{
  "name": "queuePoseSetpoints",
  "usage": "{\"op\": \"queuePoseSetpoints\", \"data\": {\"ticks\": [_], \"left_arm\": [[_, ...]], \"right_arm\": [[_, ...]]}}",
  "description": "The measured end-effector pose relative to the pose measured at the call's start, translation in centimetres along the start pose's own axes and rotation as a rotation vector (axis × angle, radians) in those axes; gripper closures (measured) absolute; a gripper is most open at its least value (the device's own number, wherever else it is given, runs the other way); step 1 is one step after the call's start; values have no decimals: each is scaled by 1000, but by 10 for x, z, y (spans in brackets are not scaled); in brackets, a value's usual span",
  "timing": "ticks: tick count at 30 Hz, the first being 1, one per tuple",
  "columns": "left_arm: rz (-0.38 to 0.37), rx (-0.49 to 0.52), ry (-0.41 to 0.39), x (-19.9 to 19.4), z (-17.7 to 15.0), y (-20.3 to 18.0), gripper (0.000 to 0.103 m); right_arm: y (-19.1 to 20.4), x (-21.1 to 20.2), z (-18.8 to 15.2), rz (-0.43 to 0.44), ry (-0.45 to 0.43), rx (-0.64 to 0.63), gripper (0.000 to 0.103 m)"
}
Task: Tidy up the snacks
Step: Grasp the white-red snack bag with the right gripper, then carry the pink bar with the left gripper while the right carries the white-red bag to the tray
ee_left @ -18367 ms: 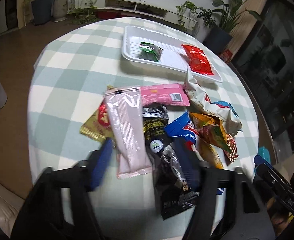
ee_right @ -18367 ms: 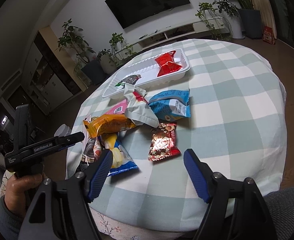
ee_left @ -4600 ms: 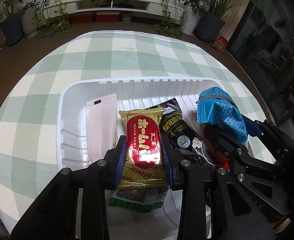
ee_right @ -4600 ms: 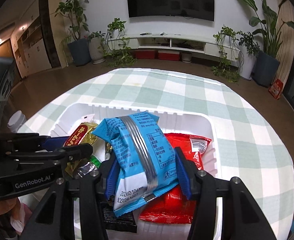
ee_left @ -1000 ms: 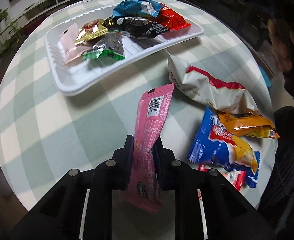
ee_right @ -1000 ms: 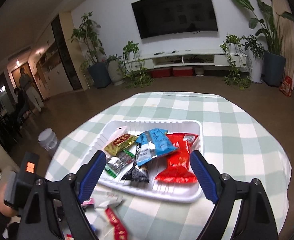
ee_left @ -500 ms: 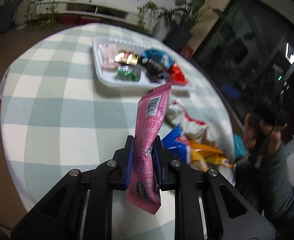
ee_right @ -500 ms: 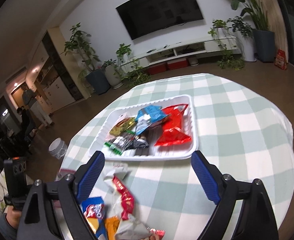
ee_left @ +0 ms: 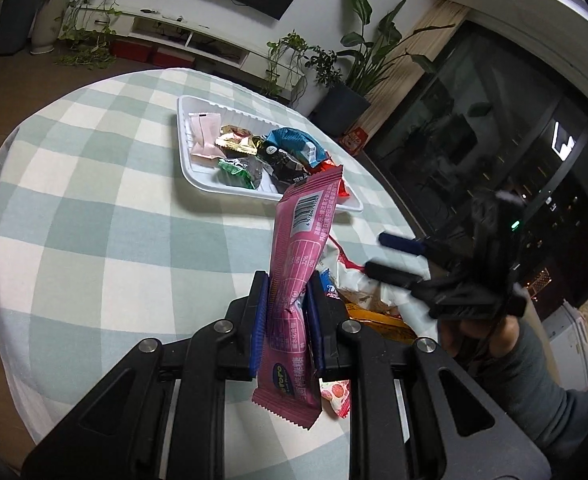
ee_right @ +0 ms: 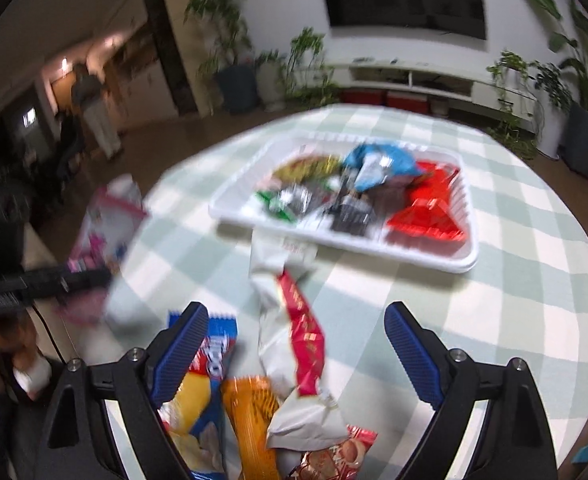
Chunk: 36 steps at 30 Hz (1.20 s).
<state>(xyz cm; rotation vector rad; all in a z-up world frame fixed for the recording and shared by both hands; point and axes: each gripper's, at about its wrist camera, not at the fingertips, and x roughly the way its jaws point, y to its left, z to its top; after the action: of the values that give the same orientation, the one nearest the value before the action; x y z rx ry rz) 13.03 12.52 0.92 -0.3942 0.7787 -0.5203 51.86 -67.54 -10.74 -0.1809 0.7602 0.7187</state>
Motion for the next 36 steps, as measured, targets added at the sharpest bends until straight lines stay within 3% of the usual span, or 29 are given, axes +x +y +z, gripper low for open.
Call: {"op": "queuePoseSetpoints", "data": {"ticks": [12, 15, 20, 24, 31, 36], "left_arm": [[6, -1, 8, 6, 0, 0, 86], [12, 4, 11, 8, 1, -1, 86], [11, 5, 0, 6, 1, -1, 86], [1, -10, -21, 1, 0, 2, 86], [-2, -14, -41, -3, 0, 2, 86], [-2, -18, -47, -4, 0, 1, 86]], "right_arm": [[-1, 42, -17, -56, 197, -24, 39], [7, 44, -19, -70, 196, -68, 53], [6, 42, -21, -62, 189, -61, 66], [-1, 30, -15, -52, 147, -10, 67], [-32, -8, -7, 40, -33, 186, 67], [-55, -30, -3, 37, -134, 310, 67]]}}
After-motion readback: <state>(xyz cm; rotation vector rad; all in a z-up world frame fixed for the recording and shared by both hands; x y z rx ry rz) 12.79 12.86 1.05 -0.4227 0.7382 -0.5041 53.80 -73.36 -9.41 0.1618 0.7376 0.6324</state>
